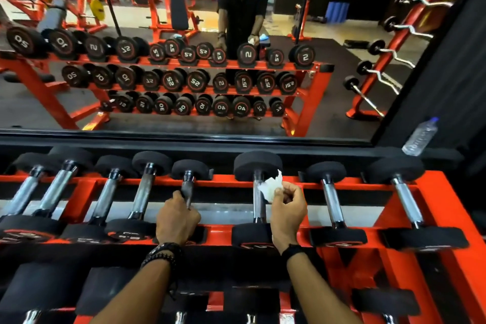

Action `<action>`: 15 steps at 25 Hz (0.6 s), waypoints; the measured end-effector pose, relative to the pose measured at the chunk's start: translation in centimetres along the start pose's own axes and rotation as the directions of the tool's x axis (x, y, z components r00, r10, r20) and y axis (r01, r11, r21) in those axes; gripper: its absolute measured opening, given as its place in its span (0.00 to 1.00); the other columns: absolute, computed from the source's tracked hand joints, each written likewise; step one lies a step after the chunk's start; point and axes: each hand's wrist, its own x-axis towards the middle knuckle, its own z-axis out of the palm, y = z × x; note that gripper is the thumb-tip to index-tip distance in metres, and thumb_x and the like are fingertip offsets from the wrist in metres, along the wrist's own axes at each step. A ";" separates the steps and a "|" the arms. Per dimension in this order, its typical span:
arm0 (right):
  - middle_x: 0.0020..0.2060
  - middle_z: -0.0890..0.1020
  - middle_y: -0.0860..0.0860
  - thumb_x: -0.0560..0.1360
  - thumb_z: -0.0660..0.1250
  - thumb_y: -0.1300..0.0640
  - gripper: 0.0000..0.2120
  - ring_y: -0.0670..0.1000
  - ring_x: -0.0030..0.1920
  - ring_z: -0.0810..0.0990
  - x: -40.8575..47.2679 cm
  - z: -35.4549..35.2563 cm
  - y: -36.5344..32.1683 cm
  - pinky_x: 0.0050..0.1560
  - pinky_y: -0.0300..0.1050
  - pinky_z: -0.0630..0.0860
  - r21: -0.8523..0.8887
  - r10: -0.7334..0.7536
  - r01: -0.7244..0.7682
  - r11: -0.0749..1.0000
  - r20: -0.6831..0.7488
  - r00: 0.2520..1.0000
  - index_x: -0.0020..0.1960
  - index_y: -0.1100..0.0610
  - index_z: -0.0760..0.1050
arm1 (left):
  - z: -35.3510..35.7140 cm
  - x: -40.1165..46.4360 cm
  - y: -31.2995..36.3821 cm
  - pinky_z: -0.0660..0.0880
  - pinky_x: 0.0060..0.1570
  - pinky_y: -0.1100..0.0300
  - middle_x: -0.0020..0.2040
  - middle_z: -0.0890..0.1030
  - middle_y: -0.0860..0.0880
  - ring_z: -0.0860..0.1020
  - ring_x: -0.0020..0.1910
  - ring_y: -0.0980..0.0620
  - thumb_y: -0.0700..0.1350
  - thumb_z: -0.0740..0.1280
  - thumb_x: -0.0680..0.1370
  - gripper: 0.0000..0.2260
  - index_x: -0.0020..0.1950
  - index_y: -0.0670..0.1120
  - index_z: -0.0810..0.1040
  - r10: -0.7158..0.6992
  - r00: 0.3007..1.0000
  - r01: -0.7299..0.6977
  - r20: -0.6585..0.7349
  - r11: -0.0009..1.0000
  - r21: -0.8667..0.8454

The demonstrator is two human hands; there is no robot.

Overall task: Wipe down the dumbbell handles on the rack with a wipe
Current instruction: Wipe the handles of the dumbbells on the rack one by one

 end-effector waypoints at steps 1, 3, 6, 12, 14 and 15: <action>0.41 0.81 0.50 0.74 0.67 0.68 0.07 0.43 0.39 0.77 0.0 0.0 0.2 0.44 0.34 0.74 -0.004 0.014 -0.014 1.000 -0.005 1.000 0.48 0.58 0.77 | 0.0 0.0 -0.1 0.72 0.44 0.48 0.48 0.81 0.37 0.79 0.48 0.35 0.42 0.66 0.74 0.10 0.53 0.39 0.72 0.006 1.000 -0.006 0.006 1.000 0.008; 0.41 0.81 0.52 0.74 0.68 0.68 0.06 0.44 0.39 0.77 0.2 -0.1 0.3 0.44 0.37 0.75 -0.022 0.032 -0.032 0.999 -0.007 0.999 0.47 0.58 0.78 | 0.1 0.1 -0.1 0.70 0.43 0.50 0.49 0.81 0.38 0.80 0.48 0.36 0.42 0.65 0.75 0.11 0.55 0.39 0.71 0.012 1.000 -0.012 0.017 1.000 0.013; 0.39 0.80 0.51 0.73 0.68 0.69 0.07 0.48 0.39 0.77 0.3 0.0 0.1 0.40 0.31 0.74 -0.047 0.055 -0.055 0.997 -0.005 0.998 0.45 0.58 0.78 | 0.4 0.5 -0.4 0.73 0.45 0.48 0.49 0.81 0.38 0.80 0.48 0.36 0.42 0.64 0.74 0.11 0.54 0.40 0.71 0.021 1.000 -0.020 0.011 1.000 -0.021; 0.36 0.83 0.46 0.68 0.69 0.64 0.07 0.49 0.40 0.80 2.2 -2.0 -1.5 0.42 0.40 0.73 -0.686 0.074 0.218 0.694 0.370 0.926 0.36 0.53 0.81 | 0.8 0.6 -0.7 0.76 0.46 0.46 0.48 0.81 0.40 0.80 0.47 0.38 0.42 0.63 0.75 0.11 0.56 0.41 0.71 0.008 1.000 -0.008 0.006 0.998 -0.062; 0.38 0.83 0.49 0.67 0.69 0.63 0.04 0.51 0.42 0.81 2.6 -2.1 -1.4 0.41 0.40 0.73 -0.792 0.174 0.339 0.507 0.480 0.860 0.37 0.56 0.81 | 0.9 0.8 -0.7 0.74 0.46 0.47 0.48 0.80 0.40 0.80 0.48 0.37 0.42 0.64 0.75 0.11 0.56 0.41 0.70 -0.029 1.000 0.029 0.013 0.998 -0.057; 0.37 0.83 0.51 0.67 0.69 0.63 0.03 0.52 0.41 0.81 2.6 -1.7 -1.3 0.39 0.41 0.74 -0.803 0.225 0.350 0.483 0.500 0.836 0.37 0.58 0.81 | 0.8 0.8 -0.7 0.73 0.46 0.47 0.48 0.80 0.40 0.80 0.49 0.37 0.42 0.64 0.75 0.11 0.55 0.41 0.70 -0.034 0.999 0.036 0.017 0.997 -0.066</action>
